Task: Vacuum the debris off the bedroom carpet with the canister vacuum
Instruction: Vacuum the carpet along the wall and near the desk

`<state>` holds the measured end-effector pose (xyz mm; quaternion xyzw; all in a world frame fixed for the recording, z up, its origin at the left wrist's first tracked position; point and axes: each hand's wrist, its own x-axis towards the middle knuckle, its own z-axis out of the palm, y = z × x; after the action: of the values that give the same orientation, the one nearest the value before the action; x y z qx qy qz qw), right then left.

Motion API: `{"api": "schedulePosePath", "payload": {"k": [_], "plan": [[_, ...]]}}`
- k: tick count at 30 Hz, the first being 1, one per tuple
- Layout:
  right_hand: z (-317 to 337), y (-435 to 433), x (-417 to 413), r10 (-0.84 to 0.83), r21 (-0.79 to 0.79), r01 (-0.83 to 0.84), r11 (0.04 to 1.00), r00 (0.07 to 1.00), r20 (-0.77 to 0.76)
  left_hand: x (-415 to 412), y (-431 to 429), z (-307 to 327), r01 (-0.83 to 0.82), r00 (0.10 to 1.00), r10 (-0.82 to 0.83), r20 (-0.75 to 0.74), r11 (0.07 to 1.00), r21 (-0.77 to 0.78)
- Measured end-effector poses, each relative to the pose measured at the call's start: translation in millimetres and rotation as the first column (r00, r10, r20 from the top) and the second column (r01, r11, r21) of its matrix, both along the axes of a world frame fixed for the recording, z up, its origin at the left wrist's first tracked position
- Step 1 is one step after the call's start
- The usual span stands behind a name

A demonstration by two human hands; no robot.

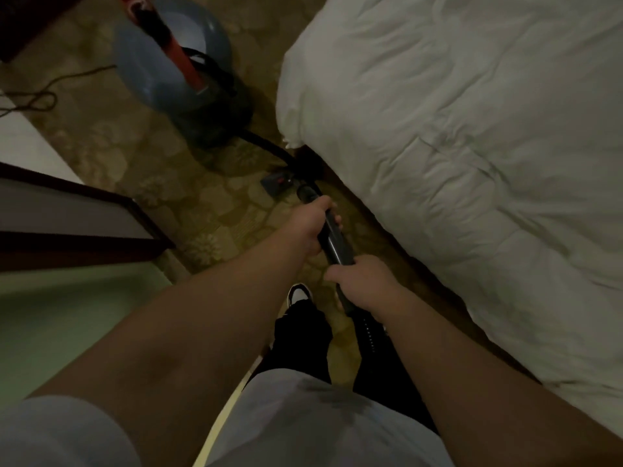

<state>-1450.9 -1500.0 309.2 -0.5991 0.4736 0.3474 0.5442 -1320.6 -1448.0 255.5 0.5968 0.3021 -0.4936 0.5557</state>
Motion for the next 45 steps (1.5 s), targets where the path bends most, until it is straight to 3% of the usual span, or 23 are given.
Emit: {"api": "schedulePosePath", "payload": {"k": [6,12,26,36,45], "plan": [[-13.2,-29.4,-31.7,-0.108,0.054,0.111,0.992,0.992,-0.065,-29.4,-42.7,-2.0,0.150,0.988,-0.149,-0.031,0.988,0.027],[5.4,-65.7,-81.6,-0.110,0.097,0.122,0.988,0.987,-0.116,-79.4,-71.2,10.4,0.157,0.985,-0.152,-0.082,0.985,0.070],[48.1,-143.0,-154.7,0.268,0.050,-0.264,0.963,0.959,-0.089,-180.1,-106.8,47.1,-0.105,0.979,0.116,-0.166,0.992,0.074],[74.5,-128.9,-106.8,0.458,0.011,-0.458,0.889,0.886,-0.067,-157.1,-67.7,51.5,-0.335,0.928,0.339,-0.153,0.941,0.054],[92.3,-29.0,46.2,0.545,-0.025,-0.548,0.836,0.834,-0.084,-13.3,37.7,71.4,-0.421,0.891,0.420,-0.174,0.906,0.032]]}}
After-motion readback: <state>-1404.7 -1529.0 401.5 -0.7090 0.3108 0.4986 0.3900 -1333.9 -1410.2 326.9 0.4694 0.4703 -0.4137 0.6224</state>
